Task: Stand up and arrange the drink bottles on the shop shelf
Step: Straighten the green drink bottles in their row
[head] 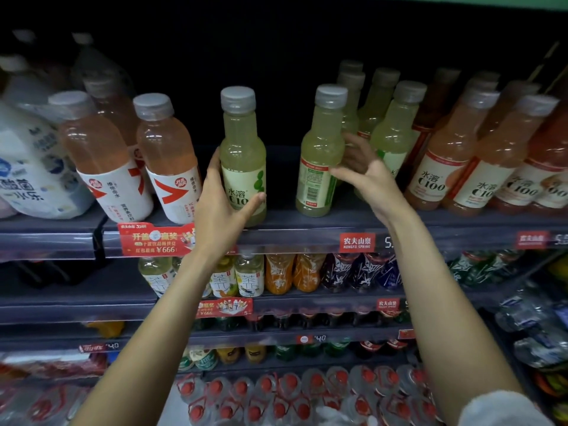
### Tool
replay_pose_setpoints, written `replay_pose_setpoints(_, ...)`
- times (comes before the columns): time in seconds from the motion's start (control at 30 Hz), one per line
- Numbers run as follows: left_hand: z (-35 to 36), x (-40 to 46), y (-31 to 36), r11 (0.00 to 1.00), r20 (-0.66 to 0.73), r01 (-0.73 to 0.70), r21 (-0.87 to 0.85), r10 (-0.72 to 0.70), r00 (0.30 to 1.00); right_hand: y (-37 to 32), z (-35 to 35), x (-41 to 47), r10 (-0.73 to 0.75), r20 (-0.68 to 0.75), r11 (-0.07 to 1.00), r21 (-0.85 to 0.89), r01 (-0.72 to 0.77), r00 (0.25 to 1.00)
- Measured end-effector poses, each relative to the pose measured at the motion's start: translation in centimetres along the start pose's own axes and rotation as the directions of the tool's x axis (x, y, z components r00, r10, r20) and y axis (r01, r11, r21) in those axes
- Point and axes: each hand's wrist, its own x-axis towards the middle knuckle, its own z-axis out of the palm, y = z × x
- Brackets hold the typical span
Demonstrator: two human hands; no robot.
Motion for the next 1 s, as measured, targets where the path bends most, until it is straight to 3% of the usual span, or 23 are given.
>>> replay_pose_setpoints(0.1, 0.1, -0.1, 0.0, 1.0, 0.004, 0.001, 0.002, -0.001, 1.0, -1.0, 0.5, 0.9, 0.037, 0.085, 0.998, -0.056, -0.033, 0.996)
replay_pose_setpoints(0.23, 0.0, 0.0, 0.1, 1.0, 0.008, -0.005, 0.005, 0.005, 1.0, -1.5, 3.2, 1.5, -0.017, -0.059, 0.958, -0.286, -0.001, 0.998)
replay_pose_setpoints(0.33, 0.0, 0.1, 0.1, 1.0, 0.014, -0.001, -0.004, 0.001, 1.0, -2.2, 3.0, 1.4, 0.137, 0.138, 0.982, -0.151, -0.116, 0.981)
replay_pose_setpoints(0.4, 0.0, -0.1, 0.2, 1.0, 0.014, 0.001, -0.002, -0.001, 1.0, -2.4, 1.9, 1.6, 0.149, 0.207, 0.987, -0.084, -0.134, 0.967)
replay_pose_setpoints(0.6, 0.4, -0.4, -0.3, 1.0, 0.07, 0.019, 0.01, -0.02, 0.997, -3.2, 2.9, 3.0, 0.053, 0.185, 0.978, -0.21, -0.013, 0.981)
replay_pose_setpoints(0.8, 0.8, -1.6, -0.6, 0.997, 0.044, 0.016, 0.075, -0.019, 0.999, -2.6, 6.5, 5.5, 0.005, -0.004, 0.958, -0.287, -0.006, 1.0)
replay_pose_setpoints(0.87, 0.6, -1.5, -0.5, 0.996, 0.042, 0.013, 0.085, -0.017, 0.999, -2.6, 7.1, 6.0, 0.018, 0.018, 0.965, -0.262, -0.012, 1.0)
replay_pose_setpoints(1.0, 0.3, -1.6, -0.4, 0.992, 0.031, 0.014, 0.126, -0.018, 0.999, -2.7, 7.4, 6.5, 0.089, 0.196, 0.994, -0.081, -0.074, 0.977)
